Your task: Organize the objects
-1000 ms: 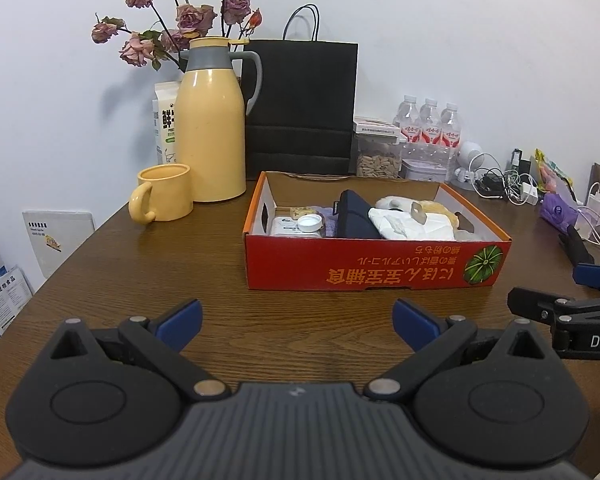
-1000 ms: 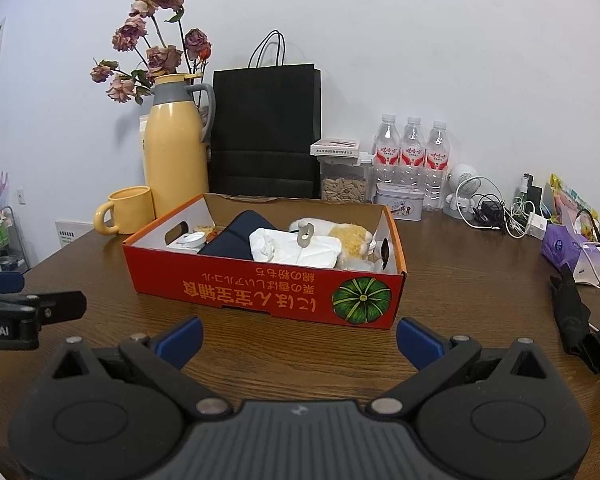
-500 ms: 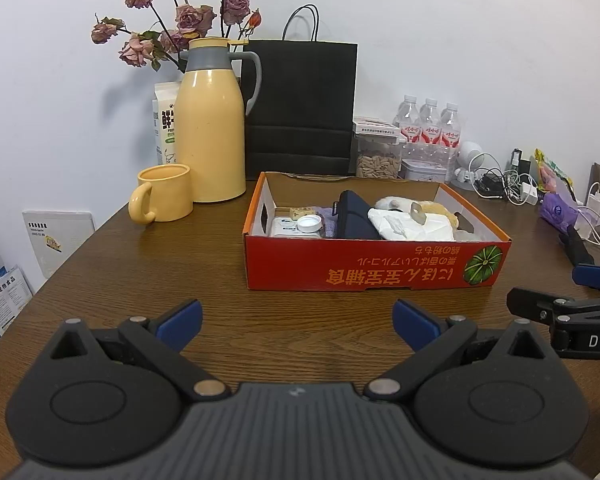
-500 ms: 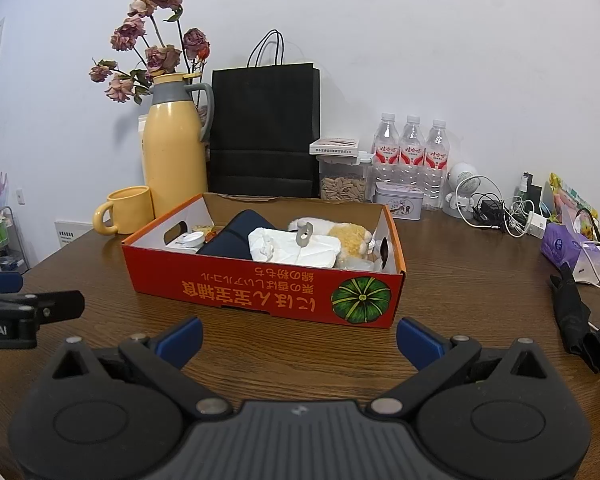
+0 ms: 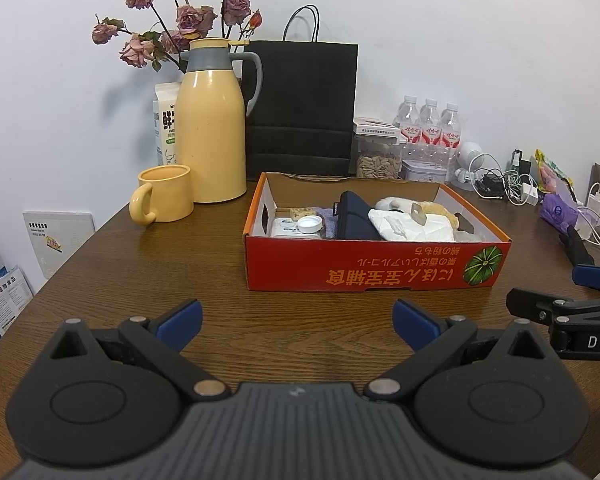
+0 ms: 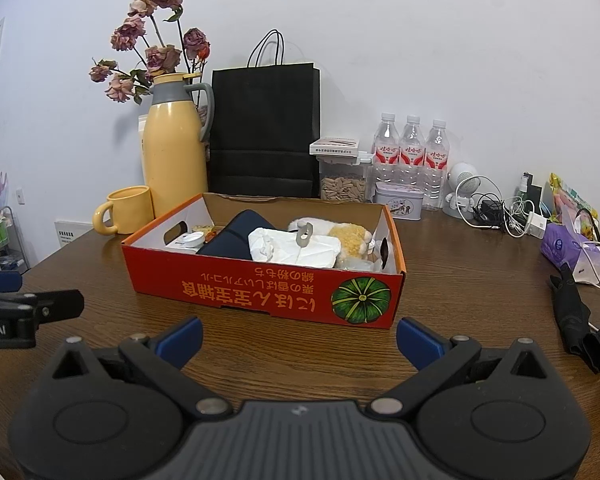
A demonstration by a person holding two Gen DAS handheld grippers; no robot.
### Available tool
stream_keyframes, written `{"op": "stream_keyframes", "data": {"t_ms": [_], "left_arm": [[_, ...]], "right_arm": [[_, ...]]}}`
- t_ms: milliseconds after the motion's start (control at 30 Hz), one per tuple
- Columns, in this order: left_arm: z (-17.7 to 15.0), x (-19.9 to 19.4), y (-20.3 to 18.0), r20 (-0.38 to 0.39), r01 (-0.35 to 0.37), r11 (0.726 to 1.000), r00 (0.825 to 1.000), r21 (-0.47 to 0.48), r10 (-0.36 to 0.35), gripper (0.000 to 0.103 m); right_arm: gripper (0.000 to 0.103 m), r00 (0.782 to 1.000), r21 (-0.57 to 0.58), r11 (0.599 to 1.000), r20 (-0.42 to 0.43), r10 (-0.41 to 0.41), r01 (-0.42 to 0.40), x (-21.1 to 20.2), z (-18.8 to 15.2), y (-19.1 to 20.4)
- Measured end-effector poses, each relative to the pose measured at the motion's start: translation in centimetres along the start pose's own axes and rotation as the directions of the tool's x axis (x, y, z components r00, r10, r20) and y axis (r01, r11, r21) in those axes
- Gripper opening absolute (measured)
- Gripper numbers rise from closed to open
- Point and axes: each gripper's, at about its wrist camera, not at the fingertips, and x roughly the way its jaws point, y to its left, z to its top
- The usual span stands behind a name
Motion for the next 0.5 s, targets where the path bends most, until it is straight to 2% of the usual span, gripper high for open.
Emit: {"op": "stream_keyframes", "data": {"t_ms": [500], "left_arm": [[-0.14,0.04,-0.04,0.001,0.005,1.000,1.000,0.003,-0.005,0.103]], "right_arm": [[0.103,1.000,-0.001,1.000,-0.002,0.001,-0.001,-0.01,-0.14,-0.05]]}}
